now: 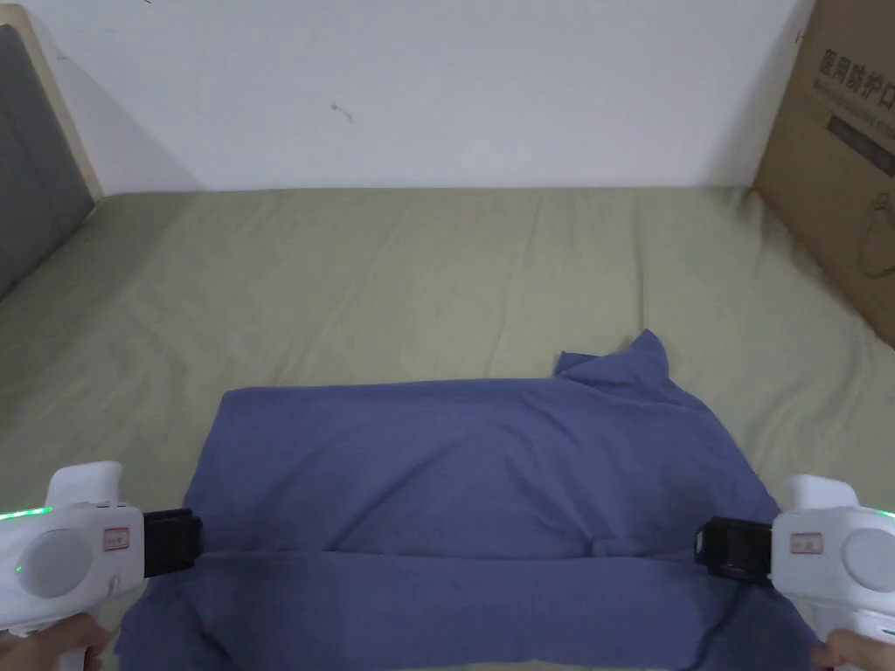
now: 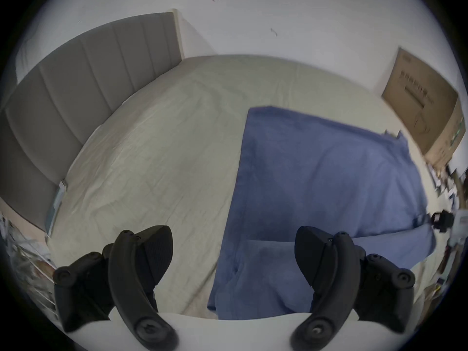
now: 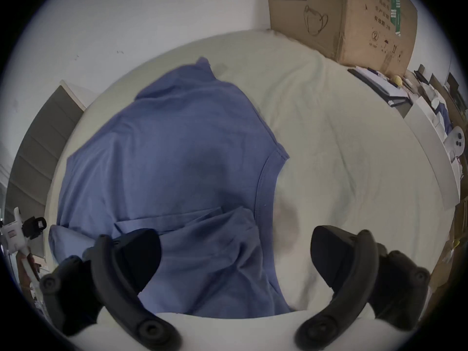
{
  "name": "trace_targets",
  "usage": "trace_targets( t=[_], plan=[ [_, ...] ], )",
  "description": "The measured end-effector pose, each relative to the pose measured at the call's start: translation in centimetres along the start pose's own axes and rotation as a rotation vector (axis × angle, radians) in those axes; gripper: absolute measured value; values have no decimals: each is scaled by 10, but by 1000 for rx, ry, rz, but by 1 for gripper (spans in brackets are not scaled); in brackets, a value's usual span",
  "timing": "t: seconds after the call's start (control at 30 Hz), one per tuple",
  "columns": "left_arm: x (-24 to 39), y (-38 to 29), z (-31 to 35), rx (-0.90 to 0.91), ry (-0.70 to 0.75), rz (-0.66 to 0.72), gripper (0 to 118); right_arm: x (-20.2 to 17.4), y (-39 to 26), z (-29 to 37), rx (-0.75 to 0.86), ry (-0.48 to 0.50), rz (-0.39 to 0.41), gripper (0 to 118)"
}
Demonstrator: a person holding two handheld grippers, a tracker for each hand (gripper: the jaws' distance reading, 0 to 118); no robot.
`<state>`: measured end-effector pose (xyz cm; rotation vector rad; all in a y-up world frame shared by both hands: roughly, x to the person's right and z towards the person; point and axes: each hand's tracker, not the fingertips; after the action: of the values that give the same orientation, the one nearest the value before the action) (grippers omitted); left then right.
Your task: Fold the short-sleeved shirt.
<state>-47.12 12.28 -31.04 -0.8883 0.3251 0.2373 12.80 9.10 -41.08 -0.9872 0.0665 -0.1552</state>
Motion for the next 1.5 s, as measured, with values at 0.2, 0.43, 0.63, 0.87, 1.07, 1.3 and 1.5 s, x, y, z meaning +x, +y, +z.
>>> trace_targets(
  t=[0.2, 0.43, 0.63, 0.87, 1.07, 1.3, 1.5],
  plan=[
    [-14, -40, 57, 6, -14, 4, 83, -4, -22, 69, 111, 26, 51, 74],
    [-18, -98, 68, -89, -88, 33, 0, -9, -81, 94, 152, 39, 42, 0],
    [-29, -98, 58, 7, -89, 103, 34, -1, -110, 94, 118, 56, -3, 0],
    [-13, -88, 4, -133, -119, 156, 94, 14, -127, 99, 111, 44, -57, 0],
    [4, -92, 7, -97, 16, 46, 29, 25, -121, 90, 86, 25, -66, 101],
    [1, -77, 7, -122, -50, 51, 14, 32, -82, 26, 27, -35, -69, 107],
    [13, -73, 17, -122, -56, -9, 6, 14, -73, 20, -32, -80, -30, 49]
  ],
)
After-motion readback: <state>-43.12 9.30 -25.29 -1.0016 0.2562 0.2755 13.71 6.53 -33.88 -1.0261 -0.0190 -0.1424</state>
